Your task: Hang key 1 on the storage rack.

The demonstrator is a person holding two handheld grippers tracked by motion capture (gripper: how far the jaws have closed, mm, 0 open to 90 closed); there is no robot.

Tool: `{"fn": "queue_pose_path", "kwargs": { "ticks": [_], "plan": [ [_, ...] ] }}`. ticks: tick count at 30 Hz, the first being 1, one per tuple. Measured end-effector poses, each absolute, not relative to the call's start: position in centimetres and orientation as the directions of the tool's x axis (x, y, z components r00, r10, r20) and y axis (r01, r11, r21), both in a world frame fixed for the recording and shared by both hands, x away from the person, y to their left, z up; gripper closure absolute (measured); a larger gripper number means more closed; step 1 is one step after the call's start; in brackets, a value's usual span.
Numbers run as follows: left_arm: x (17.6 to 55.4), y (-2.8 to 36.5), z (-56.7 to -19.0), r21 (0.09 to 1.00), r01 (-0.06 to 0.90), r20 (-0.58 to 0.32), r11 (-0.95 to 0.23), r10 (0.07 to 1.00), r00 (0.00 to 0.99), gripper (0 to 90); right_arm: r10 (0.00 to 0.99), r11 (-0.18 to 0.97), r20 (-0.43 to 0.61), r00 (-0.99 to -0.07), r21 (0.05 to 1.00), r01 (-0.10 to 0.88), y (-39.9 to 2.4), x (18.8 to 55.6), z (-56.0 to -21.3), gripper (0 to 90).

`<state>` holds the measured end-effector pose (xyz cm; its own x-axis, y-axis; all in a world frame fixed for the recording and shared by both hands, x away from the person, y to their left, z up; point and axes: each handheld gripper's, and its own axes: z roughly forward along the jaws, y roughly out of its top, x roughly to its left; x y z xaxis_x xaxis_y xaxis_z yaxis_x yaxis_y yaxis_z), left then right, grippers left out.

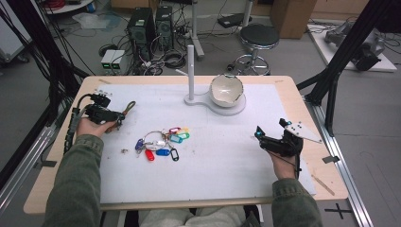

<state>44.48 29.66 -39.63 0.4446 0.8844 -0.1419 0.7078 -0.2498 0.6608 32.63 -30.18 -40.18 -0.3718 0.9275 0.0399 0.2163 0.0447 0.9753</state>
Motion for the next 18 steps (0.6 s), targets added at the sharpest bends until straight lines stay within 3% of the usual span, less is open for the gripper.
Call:
{"fn": "queue_pose_path", "kwargs": {
  "ticks": [8, 18],
  "plan": [
    [43.9, 29.3, -37.2, 0.673, 0.688, -0.127, -0.271, 0.874, 0.469, 74.0, 0.927, 0.042, 0.043, -0.372, 0.975, 0.217, -30.2, 32.6, -40.2, 3.0],
    [44.1, 28.5, -35.2, 0.688, 0.693, -0.201, -0.214, 0.862, 0.466, 74.0, 0.928, 0.035, 0.049, -0.369, 0.975, 0.219, -30.2, 32.6, -40.1, 3.0]
  ]
}}
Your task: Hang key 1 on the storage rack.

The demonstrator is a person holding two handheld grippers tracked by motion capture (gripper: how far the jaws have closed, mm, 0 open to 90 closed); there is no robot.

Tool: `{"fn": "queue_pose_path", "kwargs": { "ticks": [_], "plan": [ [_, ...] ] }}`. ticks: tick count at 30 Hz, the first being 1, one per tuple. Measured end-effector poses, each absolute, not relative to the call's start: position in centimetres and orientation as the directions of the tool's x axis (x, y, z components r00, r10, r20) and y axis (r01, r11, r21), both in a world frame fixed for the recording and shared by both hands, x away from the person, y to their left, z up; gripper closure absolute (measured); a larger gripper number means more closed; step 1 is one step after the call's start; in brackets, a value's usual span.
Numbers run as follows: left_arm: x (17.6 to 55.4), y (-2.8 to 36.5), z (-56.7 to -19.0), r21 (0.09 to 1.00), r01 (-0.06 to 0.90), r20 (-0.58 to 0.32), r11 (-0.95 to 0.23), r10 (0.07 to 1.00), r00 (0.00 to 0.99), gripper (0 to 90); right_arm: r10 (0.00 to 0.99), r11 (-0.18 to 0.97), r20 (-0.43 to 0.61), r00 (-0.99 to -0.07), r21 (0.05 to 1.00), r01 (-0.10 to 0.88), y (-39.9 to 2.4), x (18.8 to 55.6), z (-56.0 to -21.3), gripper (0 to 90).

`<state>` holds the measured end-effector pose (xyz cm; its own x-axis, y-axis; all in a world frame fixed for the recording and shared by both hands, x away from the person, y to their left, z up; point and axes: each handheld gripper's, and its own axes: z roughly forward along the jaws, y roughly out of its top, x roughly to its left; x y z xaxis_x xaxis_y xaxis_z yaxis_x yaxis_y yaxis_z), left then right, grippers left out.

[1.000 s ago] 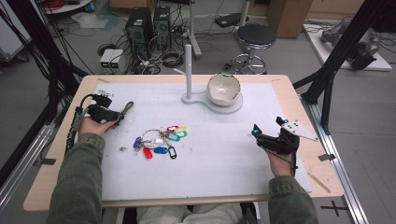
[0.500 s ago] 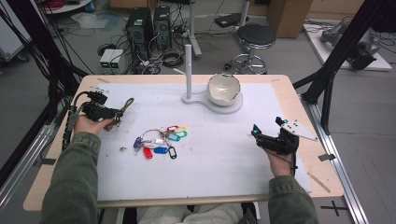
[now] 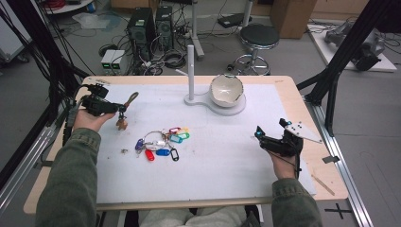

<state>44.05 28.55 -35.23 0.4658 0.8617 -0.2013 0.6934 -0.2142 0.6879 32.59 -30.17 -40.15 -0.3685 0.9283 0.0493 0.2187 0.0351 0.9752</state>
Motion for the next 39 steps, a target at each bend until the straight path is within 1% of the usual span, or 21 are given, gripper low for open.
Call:
{"fn": "queue_pose_path", "kwargs": {
  "ticks": [7, 9, 17, 21, 26, 30, 37, 39],
  "plan": [
    [44.3, 27.5, -34.1, 0.693, 0.697, -0.21, -0.187, 0.872, 0.442, 74.1, 0.928, 0.034, 0.05, -0.369, 0.975, 0.219, -30.2, 32.6, -40.2, 3.0],
    [44.4, 27.2, -33.7, 0.7, 0.693, -0.223, -0.173, 0.869, 0.442, 74.1, 0.928, 0.035, 0.05, -0.368, 0.975, 0.22, -30.2, 32.6, -40.1, 3.0],
    [44.4, 25.8, -32.0, 0.713, 0.682, -0.225, -0.161, 0.869, 0.44, 74.1, 0.927, 0.045, 0.043, -0.373, 0.974, 0.223, -30.1, 32.7, -40.2, 3.0],
    [44.5, 25.4, -31.2, 0.728, 0.672, -0.243, -0.14, 0.862, 0.444, 74.1, 0.928, 0.04, 0.046, -0.371, 0.974, 0.221, -30.1, 32.6, -40.2, 3.0],
    [44.7, 24.7, -30.5, 0.734, 0.662, -0.226, -0.155, 0.862, 0.453, 74.1, 0.927, 0.048, 0.04, -0.372, 0.973, 0.225, -30.1, 32.7, -40.2, 3.1],
    [45.0, 24.1, -29.7, 0.748, 0.642, -0.196, -0.17, 0.868, 0.457, 74.1, 0.927, 0.053, 0.036, -0.374, 0.973, 0.224, -30.1, 32.7, -40.2, 3.0],
    [45.6, 23.4, -29.2, 0.754, 0.634, -0.194, -0.17, 0.865, 0.462, 74.1, 0.925, 0.048, 0.045, -0.376, 0.971, 0.235, -30.1, 32.7, -40.2, 3.1],
    [45.8, 23.1, -29.0, 0.758, 0.627, -0.181, -0.18, 0.865, 0.468, 74.1, 0.925, 0.049, 0.044, -0.377, 0.971, 0.234, -30.1, 32.7, -40.2, 3.1]
  ]
}}
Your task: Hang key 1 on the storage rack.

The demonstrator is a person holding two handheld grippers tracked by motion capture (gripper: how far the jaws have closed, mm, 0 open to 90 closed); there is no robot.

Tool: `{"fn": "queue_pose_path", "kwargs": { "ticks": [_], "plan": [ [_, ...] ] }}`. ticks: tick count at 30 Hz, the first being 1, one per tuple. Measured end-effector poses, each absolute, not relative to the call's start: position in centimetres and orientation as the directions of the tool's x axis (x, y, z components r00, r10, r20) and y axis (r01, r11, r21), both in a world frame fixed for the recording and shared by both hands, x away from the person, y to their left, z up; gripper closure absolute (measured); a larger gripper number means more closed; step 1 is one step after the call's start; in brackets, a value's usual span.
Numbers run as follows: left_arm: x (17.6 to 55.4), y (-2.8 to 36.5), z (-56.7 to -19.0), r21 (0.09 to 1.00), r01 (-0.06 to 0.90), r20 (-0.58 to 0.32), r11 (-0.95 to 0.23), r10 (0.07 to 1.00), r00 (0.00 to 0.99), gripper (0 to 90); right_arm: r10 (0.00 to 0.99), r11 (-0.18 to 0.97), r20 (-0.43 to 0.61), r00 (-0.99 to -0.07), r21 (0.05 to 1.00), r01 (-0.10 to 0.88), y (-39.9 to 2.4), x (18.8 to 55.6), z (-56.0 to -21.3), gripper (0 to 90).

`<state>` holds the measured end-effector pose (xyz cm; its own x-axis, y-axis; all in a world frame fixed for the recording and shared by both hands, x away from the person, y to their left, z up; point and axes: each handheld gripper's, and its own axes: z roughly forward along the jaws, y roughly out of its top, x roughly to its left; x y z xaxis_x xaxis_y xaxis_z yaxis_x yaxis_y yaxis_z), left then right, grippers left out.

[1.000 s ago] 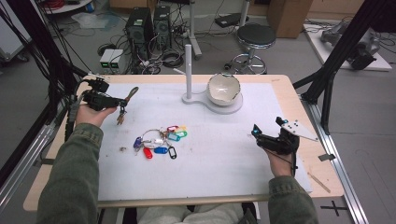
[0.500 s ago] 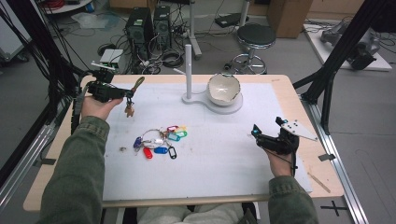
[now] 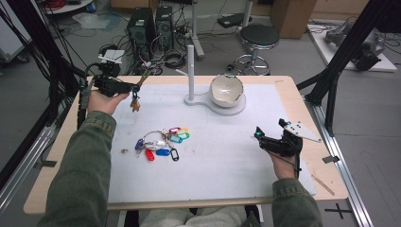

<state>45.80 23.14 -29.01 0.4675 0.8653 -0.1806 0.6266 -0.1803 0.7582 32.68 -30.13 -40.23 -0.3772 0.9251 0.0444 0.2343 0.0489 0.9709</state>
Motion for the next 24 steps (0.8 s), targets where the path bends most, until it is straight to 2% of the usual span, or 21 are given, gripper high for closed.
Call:
{"fn": "queue_pose_path", "kwargs": {
  "ticks": [16, 24],
  "plan": [
    [47.1, 19.9, -27.3, 0.768, 0.609, -0.168, -0.201, 0.853, 0.494, 74.2, 0.925, 0.048, 0.045, -0.377, 0.971, 0.235, -30.3, 32.7, -40.3, 3.0],
    [48.3, 18.5, -27.9, 0.773, 0.607, -0.19, -0.183, 0.846, 0.497, 74.4, 0.923, 0.046, 0.048, -0.382, 0.971, 0.235, -30.3, 32.7, -40.3, 3.0]
  ]
}}
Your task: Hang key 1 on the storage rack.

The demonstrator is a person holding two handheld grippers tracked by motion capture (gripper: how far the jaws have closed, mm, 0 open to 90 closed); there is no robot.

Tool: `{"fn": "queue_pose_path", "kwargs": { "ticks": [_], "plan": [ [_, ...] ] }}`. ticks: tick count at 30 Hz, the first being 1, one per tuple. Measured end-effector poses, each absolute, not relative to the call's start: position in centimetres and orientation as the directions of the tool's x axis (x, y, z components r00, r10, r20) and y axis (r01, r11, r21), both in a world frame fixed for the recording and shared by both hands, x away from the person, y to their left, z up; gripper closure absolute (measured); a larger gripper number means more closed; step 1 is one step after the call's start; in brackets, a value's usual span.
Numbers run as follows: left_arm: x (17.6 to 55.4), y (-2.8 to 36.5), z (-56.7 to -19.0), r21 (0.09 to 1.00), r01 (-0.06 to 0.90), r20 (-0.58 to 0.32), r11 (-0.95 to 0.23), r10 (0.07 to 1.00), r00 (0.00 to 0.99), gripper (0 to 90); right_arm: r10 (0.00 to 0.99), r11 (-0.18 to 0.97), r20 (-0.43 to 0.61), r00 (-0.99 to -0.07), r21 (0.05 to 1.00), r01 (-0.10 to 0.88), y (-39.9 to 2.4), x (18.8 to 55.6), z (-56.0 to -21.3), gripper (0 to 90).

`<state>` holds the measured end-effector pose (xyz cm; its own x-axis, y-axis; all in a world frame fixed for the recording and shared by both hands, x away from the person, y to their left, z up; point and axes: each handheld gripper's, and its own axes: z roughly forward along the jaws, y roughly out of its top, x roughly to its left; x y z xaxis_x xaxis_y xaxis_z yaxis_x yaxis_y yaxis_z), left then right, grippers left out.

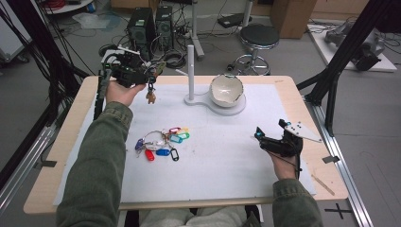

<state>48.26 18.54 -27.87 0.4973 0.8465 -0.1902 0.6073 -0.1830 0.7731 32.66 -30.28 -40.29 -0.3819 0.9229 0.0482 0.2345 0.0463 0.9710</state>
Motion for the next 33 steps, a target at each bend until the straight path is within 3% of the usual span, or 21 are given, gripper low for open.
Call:
{"fn": "queue_pose_path", "kwargs": {
  "ticks": [33],
  "plan": [
    [50.4, 13.4, -30.3, 0.749, 0.616, -0.179, -0.245, 0.819, 0.544, 74.4, 0.922, 0.031, 0.065, -0.382, 0.97, 0.24, -30.6, 32.5, -40.4, 3.0]
  ]
}}
